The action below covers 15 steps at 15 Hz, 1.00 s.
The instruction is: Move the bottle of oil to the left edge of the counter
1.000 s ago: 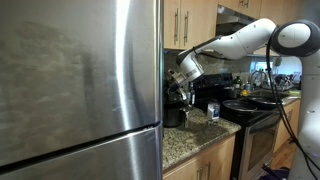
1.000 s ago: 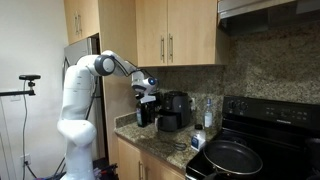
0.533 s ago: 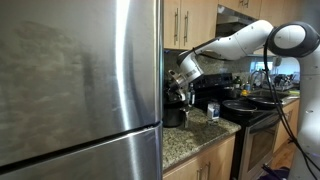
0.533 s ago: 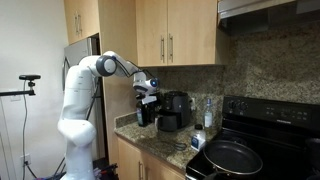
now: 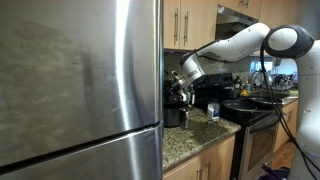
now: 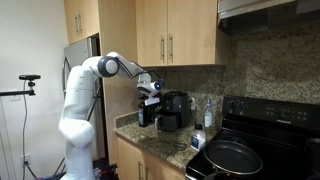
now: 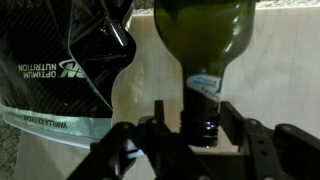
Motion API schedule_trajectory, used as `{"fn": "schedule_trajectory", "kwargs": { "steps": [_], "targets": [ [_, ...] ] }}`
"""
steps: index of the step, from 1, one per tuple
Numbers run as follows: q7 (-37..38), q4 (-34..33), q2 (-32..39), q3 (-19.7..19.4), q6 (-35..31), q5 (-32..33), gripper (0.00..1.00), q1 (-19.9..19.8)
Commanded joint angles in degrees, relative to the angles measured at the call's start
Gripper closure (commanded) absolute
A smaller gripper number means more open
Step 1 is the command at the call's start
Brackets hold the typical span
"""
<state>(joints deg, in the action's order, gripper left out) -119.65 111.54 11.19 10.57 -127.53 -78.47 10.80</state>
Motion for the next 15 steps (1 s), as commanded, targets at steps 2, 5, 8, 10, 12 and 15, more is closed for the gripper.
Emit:
{"fn": "schedule_trajectory", "kwargs": {
  "steps": [2,5,8,10,12,15],
  "targets": [
    [4.37,-0.75,-0.39,-0.26,0.51,2.11,0.08,0.2],
    [15.67,0.98,-1.61,-0.44,-1.52,5.63,0.0,0.71],
    [27.18,2.01,-2.55,-0.39,-6.35,10.12,0.0,1.31],
    [31.05,2.28,-2.87,-0.14,-11.59,12.5,0.0,1.76],
    [39.92,8.8,-11.81,1.16,-17.62,16.85,0.0,3.8],
    [55.42,15.18,-19.47,2.22,-13.78,24.51,0.0,4.01]
  ]
}}
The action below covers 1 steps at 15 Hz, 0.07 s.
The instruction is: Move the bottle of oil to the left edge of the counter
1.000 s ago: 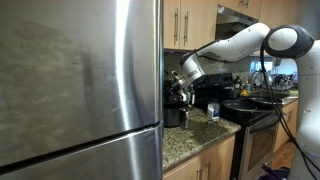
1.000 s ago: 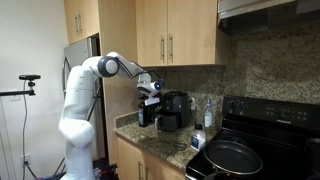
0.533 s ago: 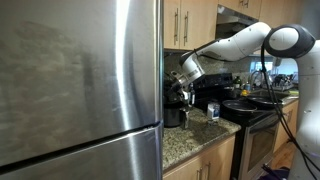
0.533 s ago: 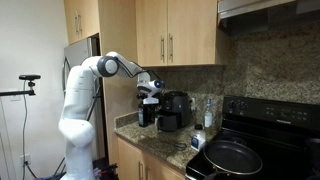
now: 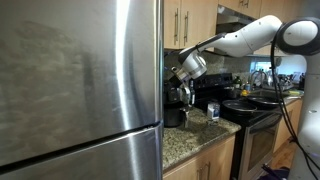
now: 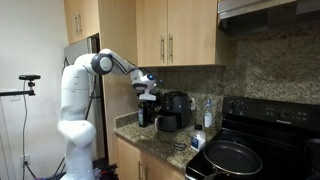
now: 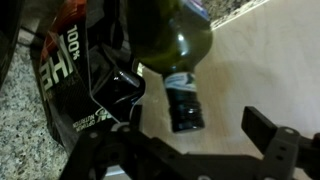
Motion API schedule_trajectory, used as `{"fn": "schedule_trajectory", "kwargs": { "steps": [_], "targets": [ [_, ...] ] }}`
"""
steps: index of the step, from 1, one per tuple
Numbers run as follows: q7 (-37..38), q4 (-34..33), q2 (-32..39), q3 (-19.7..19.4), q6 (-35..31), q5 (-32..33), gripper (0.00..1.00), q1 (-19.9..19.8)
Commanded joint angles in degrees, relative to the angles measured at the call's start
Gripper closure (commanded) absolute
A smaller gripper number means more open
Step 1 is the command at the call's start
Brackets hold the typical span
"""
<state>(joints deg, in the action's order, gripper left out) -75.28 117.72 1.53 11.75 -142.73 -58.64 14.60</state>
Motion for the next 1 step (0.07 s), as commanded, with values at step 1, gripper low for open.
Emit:
{"fn": "schedule_trajectory", "kwargs": {
  "steps": [1],
  "targets": [
    [5.06,2.13,-2.9,0.81,0.45,2.32,0.0,-0.05]
  ]
}}
